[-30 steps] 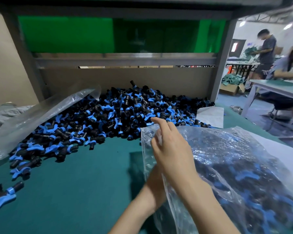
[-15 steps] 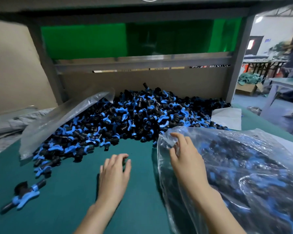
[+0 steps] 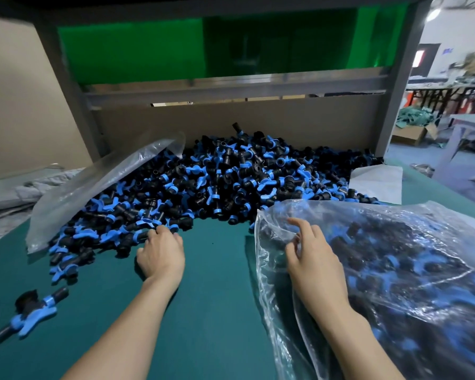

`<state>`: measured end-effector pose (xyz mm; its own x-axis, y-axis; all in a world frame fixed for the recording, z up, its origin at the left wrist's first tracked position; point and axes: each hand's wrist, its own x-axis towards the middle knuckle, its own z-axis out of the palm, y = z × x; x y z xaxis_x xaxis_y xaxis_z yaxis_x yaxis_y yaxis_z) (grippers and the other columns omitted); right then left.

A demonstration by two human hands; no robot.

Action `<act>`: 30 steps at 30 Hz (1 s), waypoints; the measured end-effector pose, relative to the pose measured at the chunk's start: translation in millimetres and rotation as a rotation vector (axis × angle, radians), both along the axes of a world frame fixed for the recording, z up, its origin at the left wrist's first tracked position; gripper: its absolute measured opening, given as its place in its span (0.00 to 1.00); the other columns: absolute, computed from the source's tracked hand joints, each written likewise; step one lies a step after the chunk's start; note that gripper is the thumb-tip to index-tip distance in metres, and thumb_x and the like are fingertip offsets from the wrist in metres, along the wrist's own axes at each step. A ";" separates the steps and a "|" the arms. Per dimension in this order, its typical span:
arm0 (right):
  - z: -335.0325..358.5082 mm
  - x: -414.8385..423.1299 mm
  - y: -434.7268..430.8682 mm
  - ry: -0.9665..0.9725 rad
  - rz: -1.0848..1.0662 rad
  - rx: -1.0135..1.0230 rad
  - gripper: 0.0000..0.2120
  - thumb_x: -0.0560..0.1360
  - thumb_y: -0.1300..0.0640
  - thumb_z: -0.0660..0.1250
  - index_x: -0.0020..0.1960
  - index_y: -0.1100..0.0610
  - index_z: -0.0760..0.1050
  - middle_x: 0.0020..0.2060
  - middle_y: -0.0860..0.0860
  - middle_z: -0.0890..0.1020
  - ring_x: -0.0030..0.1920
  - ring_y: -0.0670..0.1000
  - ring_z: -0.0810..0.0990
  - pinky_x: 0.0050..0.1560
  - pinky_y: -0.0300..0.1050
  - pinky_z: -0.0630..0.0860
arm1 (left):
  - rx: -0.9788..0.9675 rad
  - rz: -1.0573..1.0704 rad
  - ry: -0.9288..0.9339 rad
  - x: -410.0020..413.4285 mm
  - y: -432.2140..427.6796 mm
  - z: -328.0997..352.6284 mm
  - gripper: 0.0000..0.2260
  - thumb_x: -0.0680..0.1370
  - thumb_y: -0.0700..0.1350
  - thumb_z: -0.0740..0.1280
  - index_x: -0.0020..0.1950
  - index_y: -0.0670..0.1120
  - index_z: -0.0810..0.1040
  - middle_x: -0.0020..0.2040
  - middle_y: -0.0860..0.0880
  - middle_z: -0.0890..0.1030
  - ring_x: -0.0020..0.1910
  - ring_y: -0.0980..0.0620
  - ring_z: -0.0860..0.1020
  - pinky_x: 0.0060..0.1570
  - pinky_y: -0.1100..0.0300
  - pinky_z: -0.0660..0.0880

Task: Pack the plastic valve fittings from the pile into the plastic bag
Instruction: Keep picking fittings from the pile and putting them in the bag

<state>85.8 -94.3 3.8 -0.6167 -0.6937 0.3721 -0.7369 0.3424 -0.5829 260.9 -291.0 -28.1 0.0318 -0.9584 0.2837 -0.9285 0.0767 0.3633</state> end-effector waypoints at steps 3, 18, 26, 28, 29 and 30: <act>-1.0 -0.3 0.4 0.003 0.002 0.010 0.19 0.80 0.55 0.56 0.70 0.43 0.63 0.55 0.45 0.72 0.39 0.52 0.76 0.36 0.49 0.74 | -0.025 -0.028 0.142 5.8 6.1 -1.0 0.15 0.83 0.47 0.57 0.61 0.39 0.75 0.58 0.39 0.77 0.53 0.39 0.77 0.57 0.47 0.69; -0.5 3.5 1.6 0.175 0.123 -0.082 0.18 0.79 0.50 0.61 0.69 0.46 0.68 0.57 0.48 0.68 0.50 0.51 0.75 0.46 0.48 0.76 | 0.111 -0.539 0.872 4.0 80.6 -1.2 0.15 0.84 0.52 0.54 0.44 0.46 0.73 0.40 0.50 0.76 0.37 0.61 0.75 0.43 0.57 0.71; -5.1 2.7 -1.5 0.229 0.189 -0.170 0.15 0.80 0.46 0.61 0.65 0.45 0.74 0.60 0.48 0.72 0.57 0.51 0.73 0.57 0.49 0.72 | 0.153 -0.756 0.850 -6.7 96.6 -7.4 0.15 0.83 0.57 0.55 0.45 0.50 0.74 0.37 0.55 0.76 0.41 0.54 0.77 0.45 0.55 0.73; -5.7 2.4 -1.8 0.233 0.186 -0.174 0.14 0.80 0.46 0.62 0.64 0.46 0.75 0.60 0.48 0.72 0.56 0.51 0.73 0.56 0.49 0.72 | 0.166 -0.758 0.874 -6.6 95.9 -7.1 0.15 0.82 0.59 0.56 0.45 0.52 0.74 0.36 0.56 0.75 0.40 0.55 0.76 0.44 0.55 0.72; -6.1 2.4 -2.1 0.240 0.185 -0.175 0.13 0.80 0.46 0.62 0.64 0.46 0.75 0.59 0.48 0.72 0.56 0.51 0.73 0.55 0.49 0.72 | 0.173 -0.754 0.895 -6.5 96.0 -6.5 0.15 0.81 0.61 0.57 0.45 0.54 0.75 0.36 0.57 0.75 0.40 0.56 0.76 0.43 0.57 0.72; -6.5 2.5 -2.1 0.247 0.183 -0.177 0.13 0.80 0.47 0.63 0.63 0.46 0.75 0.59 0.48 0.72 0.55 0.51 0.73 0.55 0.49 0.72 | 0.180 -0.753 0.915 -6.2 96.3 -5.8 0.14 0.80 0.62 0.57 0.45 0.55 0.75 0.36 0.57 0.75 0.39 0.57 0.76 0.42 0.60 0.72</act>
